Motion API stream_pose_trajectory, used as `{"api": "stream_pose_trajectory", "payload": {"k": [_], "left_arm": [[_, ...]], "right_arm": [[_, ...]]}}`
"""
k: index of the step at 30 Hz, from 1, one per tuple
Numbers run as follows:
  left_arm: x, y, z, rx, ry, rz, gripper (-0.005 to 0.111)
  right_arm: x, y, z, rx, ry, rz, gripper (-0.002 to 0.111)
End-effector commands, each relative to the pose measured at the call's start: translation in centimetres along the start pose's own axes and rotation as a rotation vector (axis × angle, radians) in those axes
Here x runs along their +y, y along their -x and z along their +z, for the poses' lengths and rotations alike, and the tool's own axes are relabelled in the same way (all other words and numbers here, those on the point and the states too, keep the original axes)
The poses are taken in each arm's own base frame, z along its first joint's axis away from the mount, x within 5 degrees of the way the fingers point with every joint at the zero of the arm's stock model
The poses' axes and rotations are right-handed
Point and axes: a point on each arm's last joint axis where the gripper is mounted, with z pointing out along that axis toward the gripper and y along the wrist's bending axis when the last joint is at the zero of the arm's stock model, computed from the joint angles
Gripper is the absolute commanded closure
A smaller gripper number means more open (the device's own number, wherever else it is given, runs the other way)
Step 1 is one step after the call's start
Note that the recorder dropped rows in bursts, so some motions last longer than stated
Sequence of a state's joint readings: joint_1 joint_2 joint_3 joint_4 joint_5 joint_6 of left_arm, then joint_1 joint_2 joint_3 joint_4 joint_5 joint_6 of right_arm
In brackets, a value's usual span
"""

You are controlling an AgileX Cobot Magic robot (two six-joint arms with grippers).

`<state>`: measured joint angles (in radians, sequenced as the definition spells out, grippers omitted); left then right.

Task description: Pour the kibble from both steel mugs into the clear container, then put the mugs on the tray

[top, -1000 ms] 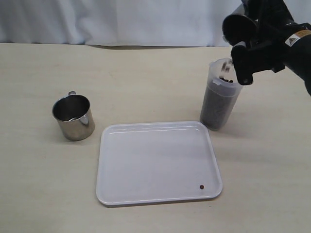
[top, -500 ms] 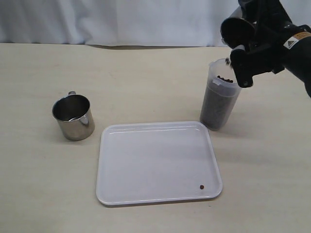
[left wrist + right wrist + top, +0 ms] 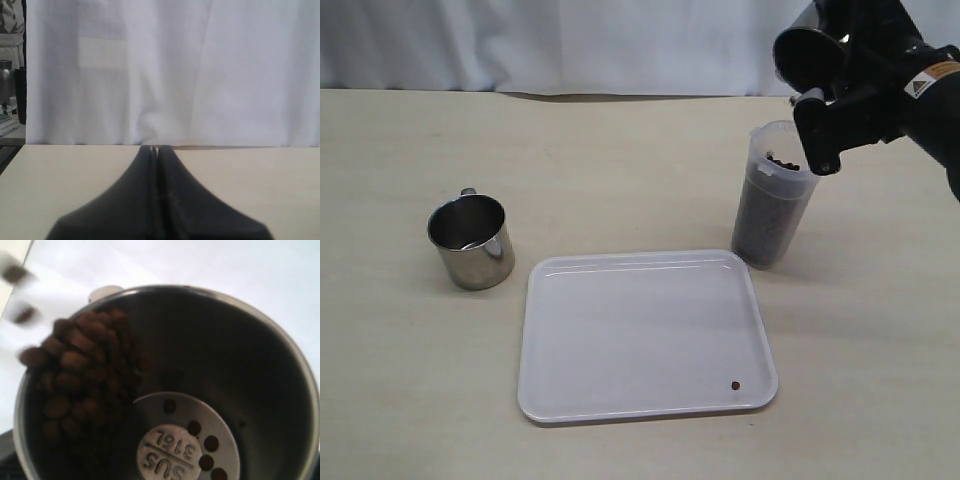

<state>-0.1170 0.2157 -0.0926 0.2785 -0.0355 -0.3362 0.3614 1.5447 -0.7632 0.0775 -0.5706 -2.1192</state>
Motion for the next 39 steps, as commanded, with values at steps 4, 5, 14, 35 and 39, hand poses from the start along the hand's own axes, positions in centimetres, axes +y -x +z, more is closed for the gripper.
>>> {"api": "stream_pose_trajectory", "payload": {"k": [4,5,14,35,39], "left_arm": [[0.01,0.06,-0.02,-0.003,0.002,-0.003,0.107],[0.01,0.06,-0.02,-0.003,0.002,-0.003,0.107],[0.01,0.06,-0.02,-0.003,0.002,-0.003,0.107],[0.01,0.06,-0.02,-0.003,0.002,-0.003,0.107],[0.01,0.06,-0.02,-0.003,0.002,-0.003,0.107]], "right_arm": [[-0.57,-0.17,-0.09,0.019,-0.058,-0.021,0.103],[-0.68,-0.24,-0.10,0.027,-0.070,-0.021,0.103],[-1.05,-0.45,-0.14,0.051,-0.110,-0.021,0.103],[-1.33,-0.36,-0.18,0.043,-0.142,-0.051,0.103],[-1.31,-0.33,-0.17,0.040,-0.139,-0.054,0.103]]}}
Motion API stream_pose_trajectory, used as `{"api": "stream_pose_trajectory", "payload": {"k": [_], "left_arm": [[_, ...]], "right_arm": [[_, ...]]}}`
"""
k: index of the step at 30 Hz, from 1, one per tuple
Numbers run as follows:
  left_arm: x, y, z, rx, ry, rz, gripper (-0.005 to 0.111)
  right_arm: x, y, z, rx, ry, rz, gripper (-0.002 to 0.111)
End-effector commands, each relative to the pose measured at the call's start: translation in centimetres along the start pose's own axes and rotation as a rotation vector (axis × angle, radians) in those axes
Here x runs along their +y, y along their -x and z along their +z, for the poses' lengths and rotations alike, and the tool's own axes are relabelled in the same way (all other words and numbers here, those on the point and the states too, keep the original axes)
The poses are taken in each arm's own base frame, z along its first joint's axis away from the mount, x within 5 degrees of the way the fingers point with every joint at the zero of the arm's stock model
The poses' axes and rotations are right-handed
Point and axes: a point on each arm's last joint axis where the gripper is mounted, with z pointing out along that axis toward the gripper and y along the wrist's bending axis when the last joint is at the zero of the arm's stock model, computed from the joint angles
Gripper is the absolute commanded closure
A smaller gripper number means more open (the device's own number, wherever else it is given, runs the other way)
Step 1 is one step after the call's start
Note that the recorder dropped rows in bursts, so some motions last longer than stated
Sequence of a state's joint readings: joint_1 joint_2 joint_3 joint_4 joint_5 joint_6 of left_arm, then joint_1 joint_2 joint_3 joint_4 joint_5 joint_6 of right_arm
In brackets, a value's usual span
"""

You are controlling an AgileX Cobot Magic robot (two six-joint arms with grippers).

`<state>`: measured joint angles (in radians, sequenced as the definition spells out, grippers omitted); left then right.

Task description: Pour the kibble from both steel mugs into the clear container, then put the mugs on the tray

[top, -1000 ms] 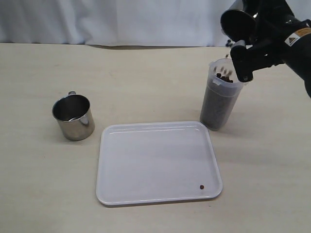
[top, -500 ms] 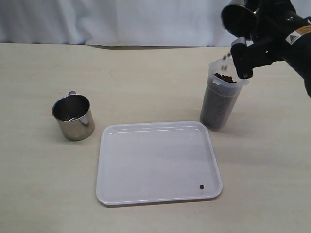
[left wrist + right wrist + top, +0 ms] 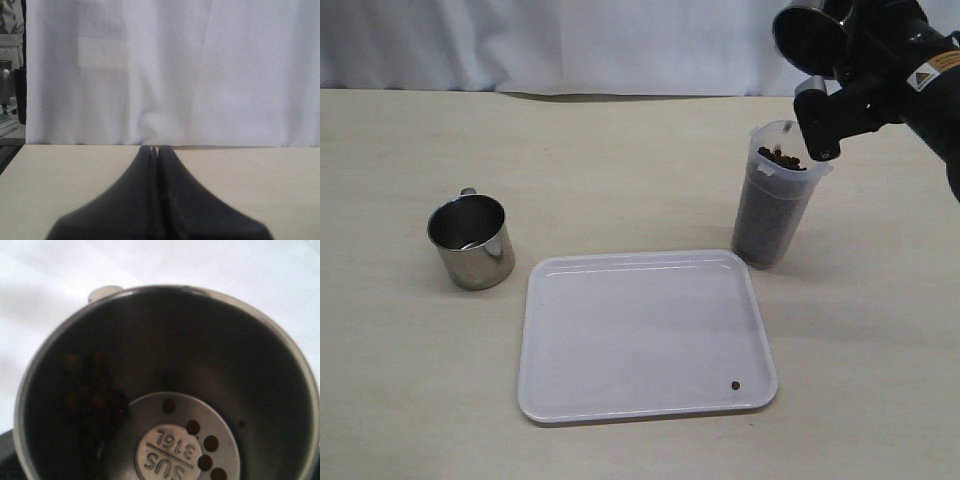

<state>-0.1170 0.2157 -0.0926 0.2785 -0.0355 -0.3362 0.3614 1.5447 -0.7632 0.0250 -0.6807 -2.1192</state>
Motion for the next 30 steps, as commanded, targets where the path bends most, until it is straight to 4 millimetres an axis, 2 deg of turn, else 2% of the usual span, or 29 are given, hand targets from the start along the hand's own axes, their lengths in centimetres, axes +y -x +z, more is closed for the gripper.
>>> {"api": "stream_pose_trajectory", "payload": {"k": [1,25,30], "left_arm": [[0.0,0.1,0.0,-0.003,0.002,-0.003,0.107],[0.0,0.1,0.0,-0.003,0.002,-0.003,0.107],[0.0,0.1,0.0,-0.003,0.002,-0.003,0.107]], "right_arm": [[-0.3,-0.1,-0.1,0.006,-0.026,-0.012,0.103],[0.7,0.7,-0.2,-0.067,0.068,-0.030,0.103],[-0.8,0.0,-0.2,0.014,-0.096,-0.044,0.103]]}}
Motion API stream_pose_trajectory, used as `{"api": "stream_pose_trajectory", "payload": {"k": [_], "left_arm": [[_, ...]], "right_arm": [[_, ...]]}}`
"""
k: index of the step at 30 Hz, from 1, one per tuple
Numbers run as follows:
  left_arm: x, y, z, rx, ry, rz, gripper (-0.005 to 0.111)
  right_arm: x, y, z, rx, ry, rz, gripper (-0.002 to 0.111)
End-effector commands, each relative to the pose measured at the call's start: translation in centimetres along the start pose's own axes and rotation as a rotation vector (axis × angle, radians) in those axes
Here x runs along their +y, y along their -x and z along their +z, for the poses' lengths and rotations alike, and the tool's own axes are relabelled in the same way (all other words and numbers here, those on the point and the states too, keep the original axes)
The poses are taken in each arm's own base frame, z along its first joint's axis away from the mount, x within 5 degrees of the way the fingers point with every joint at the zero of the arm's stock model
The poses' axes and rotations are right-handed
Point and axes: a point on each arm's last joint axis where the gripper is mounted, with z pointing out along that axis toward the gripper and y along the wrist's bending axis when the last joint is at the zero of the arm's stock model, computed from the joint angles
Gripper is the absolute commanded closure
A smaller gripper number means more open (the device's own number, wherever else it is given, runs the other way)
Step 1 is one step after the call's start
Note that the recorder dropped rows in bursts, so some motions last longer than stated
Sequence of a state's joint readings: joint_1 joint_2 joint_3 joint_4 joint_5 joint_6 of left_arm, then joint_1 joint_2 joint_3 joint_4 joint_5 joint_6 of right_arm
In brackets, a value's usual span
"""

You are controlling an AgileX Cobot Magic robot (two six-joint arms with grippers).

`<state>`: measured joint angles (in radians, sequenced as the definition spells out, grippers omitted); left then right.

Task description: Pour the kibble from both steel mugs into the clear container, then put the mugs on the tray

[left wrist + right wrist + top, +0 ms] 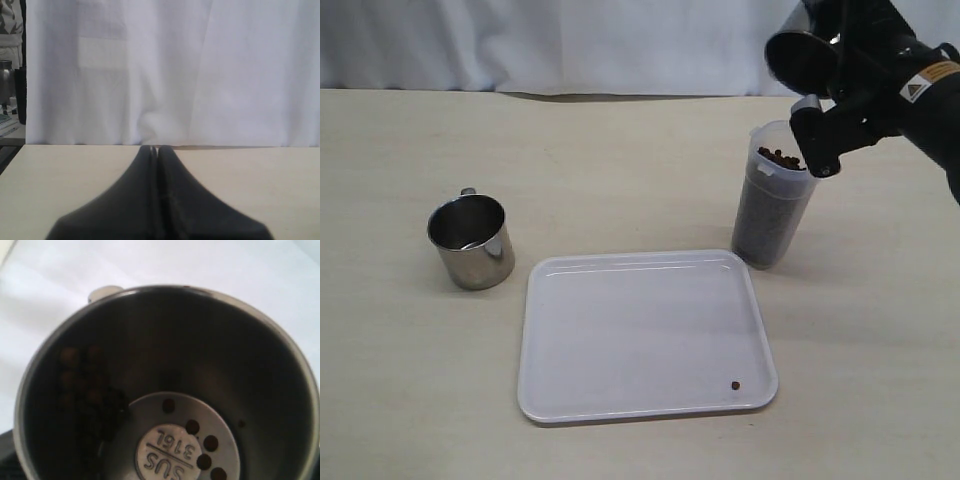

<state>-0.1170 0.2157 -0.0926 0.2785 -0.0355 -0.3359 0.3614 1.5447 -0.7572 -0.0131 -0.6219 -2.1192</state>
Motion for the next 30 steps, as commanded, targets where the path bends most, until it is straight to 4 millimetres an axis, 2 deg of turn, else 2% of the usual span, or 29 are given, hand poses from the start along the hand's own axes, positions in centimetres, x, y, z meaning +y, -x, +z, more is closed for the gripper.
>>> {"api": "stream_pose_trajectory", "payload": {"k": [1,14,16,19,25,28,30], "left_arm": [[0.0,0.1,0.0,-0.003,0.002,-0.004,0.107],[0.0,0.1,0.0,-0.003,0.002,-0.006,0.107],[0.0,0.1,0.0,-0.003,0.002,-0.006,0.107],[0.0,0.1,0.0,-0.003,0.002,-0.006,0.107],[0.0,0.1,0.0,-0.003,0.002,-0.006,0.107],[0.0,0.1,0.0,-0.003,0.002,-0.006,0.107],[0.0,0.1,0.0,-0.003,0.002,-0.006,0.107]], "right_arm": [[-1.4,-0.7,-0.2,0.076,-0.149,-0.016,0.103],[-1.6,-0.7,-0.3,0.077,-0.155,-0.019,0.103],[-1.3,-0.7,-0.3,0.072,-0.129,-0.008,0.103],[0.1,0.1,-0.4,0.007,-0.009,0.002,0.103],[-0.4,-0.3,-0.3,0.047,-0.051,0.016,0.103],[0.7,0.3,-0.3,-0.023,0.063,0.019,0.103],[0.8,0.4,-0.3,-0.028,0.074,0.022,0.103]]}}
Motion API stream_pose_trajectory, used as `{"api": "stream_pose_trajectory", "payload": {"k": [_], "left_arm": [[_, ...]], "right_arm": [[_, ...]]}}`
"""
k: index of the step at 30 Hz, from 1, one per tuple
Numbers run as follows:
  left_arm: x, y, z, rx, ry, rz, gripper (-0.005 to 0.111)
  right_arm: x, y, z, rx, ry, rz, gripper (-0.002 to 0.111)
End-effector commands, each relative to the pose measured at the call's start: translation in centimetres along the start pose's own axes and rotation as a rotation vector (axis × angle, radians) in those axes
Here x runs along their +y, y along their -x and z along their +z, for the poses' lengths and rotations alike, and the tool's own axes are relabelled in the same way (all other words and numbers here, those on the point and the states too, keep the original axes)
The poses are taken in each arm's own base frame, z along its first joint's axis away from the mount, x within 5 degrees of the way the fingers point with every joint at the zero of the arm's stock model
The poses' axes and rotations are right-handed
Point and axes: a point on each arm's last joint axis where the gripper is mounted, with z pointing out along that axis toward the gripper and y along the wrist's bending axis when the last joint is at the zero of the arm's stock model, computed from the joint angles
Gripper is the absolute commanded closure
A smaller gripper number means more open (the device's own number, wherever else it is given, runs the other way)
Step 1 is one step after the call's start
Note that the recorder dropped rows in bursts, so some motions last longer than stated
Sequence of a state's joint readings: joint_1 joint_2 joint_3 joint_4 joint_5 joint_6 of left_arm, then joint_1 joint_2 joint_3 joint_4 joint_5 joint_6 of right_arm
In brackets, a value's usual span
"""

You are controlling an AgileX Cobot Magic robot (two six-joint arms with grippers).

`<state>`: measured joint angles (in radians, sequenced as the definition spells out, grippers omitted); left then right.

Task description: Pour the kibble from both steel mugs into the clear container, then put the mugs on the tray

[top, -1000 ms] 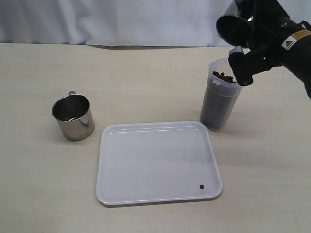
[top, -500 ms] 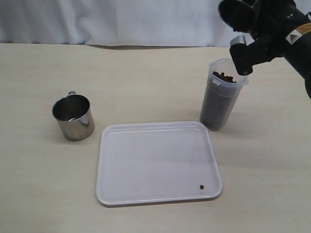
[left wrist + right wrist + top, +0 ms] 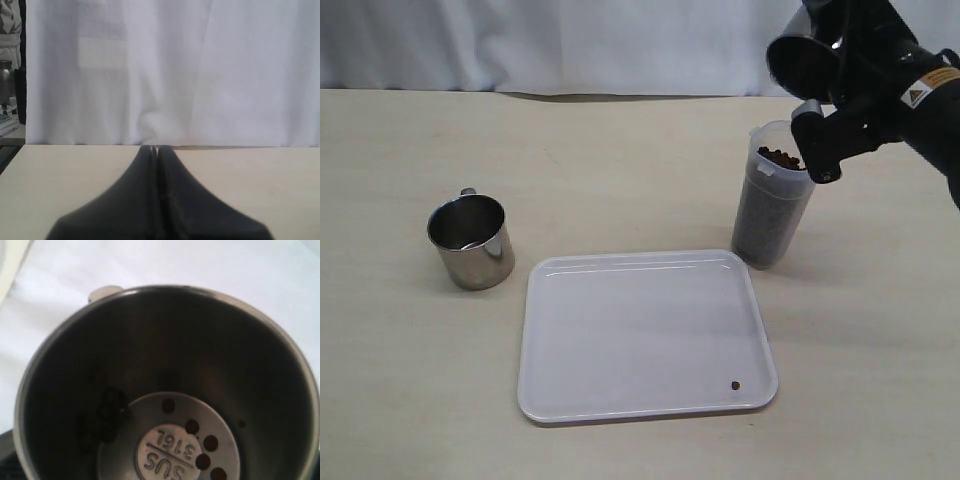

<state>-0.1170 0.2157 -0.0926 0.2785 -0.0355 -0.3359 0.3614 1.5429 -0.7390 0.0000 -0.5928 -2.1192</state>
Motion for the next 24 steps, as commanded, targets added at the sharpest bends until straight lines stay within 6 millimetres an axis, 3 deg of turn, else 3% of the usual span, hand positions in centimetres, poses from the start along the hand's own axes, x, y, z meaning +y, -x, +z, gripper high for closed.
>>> {"api": "stream_pose_trajectory", "payload": {"k": [1,17,24], "left_arm": [[0.0,0.1,0.0,-0.003,0.002,-0.006,0.107],[0.0,0.1,0.0,-0.003,0.002,-0.003,0.107],[0.0,0.1,0.0,-0.003,0.002,-0.003,0.107]], "right_arm": [[0.1,0.0,-0.1,-0.008,0.027,0.012,0.103],[0.1,-0.5,-0.1,0.055,0.025,0.089,0.103],[-1.0,1.4,-0.1,-0.014,-0.010,0.062,0.103]]}}
